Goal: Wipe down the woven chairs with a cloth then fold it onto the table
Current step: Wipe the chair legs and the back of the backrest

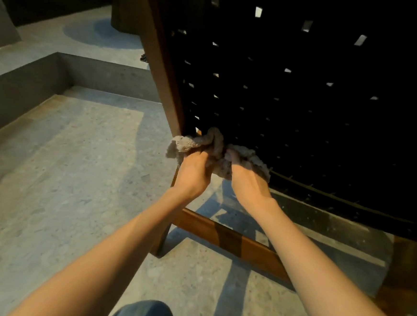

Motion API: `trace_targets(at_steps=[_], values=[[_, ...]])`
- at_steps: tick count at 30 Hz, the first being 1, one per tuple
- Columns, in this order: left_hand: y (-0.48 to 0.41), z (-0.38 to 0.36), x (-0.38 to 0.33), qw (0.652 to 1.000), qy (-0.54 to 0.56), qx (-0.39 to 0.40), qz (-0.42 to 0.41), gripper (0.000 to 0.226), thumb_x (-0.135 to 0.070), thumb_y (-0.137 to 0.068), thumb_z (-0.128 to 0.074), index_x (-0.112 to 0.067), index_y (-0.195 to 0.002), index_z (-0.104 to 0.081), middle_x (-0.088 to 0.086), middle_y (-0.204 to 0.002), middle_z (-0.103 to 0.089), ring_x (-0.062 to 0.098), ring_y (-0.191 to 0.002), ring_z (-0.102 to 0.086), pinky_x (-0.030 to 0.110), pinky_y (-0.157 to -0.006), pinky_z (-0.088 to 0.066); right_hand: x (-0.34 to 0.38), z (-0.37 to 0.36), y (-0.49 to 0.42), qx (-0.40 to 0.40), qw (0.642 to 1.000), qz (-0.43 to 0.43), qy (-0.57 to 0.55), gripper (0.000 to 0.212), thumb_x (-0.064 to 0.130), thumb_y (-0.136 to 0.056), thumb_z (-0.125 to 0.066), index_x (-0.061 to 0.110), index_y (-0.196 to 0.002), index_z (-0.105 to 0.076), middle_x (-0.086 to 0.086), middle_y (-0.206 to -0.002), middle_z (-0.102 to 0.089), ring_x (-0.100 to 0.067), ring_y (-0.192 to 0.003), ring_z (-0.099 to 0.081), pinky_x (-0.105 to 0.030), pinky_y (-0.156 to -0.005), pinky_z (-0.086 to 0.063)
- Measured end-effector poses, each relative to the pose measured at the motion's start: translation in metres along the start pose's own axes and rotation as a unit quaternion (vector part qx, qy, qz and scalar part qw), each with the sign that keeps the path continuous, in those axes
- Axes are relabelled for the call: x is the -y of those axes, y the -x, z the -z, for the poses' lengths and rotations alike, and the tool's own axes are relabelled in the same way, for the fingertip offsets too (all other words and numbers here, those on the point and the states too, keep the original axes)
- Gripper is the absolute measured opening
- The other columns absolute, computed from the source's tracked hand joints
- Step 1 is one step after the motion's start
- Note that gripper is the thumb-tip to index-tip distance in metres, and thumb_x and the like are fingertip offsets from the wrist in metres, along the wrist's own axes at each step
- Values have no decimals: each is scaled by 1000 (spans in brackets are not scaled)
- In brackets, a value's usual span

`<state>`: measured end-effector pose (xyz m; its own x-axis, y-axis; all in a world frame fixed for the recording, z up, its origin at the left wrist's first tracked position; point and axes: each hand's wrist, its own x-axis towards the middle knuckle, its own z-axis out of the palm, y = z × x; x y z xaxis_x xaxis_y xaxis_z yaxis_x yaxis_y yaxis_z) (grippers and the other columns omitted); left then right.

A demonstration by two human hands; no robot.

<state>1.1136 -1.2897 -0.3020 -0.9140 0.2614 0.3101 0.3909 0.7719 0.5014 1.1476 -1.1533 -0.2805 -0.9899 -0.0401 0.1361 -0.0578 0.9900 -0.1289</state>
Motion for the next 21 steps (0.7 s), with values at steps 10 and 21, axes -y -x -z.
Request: trace_targets(at_steps=[10, 21], values=[[20, -48, -86, 990, -62, 49, -115, 34, -22, -92, -53, -9, -123, -57, 12, -122, -59, 33, -111, -51, 36, -87, -35, -99, 6, 64, -12, 993, -108, -43, 44, 21, -101, -39, 31, -142, -28, -15, -132, -46, -39, -112, -50, -41, -75, -43], [27, -130, -237, 968, -52, 128, -211, 50, -35, -97, -45, -27, -144, -33, 2, -150, -33, 29, -136, -25, 37, -106, -13, -237, 51, 163, -87, 971, -223, -20, 28, 9, -95, -47, 8, -122, -56, -17, -105, -64, -32, -93, -59, -33, -69, -42]])
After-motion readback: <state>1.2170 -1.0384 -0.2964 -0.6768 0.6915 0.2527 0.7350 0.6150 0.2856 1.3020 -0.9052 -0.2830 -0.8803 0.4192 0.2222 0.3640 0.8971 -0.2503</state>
